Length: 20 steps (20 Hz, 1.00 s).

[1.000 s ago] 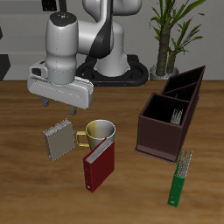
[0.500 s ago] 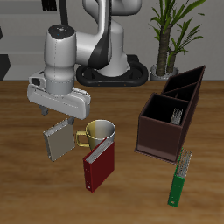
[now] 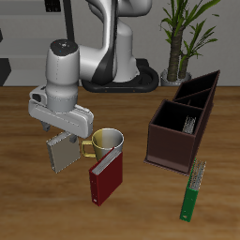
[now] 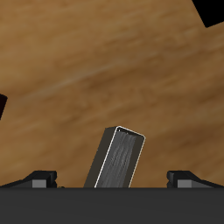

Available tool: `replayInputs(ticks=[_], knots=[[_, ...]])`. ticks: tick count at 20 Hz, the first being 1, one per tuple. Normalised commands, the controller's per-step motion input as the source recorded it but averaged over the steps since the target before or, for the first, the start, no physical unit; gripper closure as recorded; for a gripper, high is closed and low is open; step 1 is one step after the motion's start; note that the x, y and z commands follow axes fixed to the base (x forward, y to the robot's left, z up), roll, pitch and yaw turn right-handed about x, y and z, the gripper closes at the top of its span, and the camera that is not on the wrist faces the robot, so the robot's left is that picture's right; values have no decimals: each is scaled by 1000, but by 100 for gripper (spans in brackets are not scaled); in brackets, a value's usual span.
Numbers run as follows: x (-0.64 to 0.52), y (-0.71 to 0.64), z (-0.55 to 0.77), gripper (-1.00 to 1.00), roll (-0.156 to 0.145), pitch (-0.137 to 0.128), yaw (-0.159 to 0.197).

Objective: Place the left yellow book into the left desk caddy's right compartment and place the right yellow book into the left desk caddy's right compartment and place the red book into the left desk caddy's left compartment

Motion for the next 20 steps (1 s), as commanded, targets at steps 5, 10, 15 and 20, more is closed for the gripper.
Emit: replayInputs(ticks=[5,10,15,20], knots=[[6,-95,-162,-100,-14,10,-39],[40,-38,-192,-100,-12,21,-23],[41,-33,-297,-100,-9,40,-29],[-3,-32,-313,100,10,46,-29]])
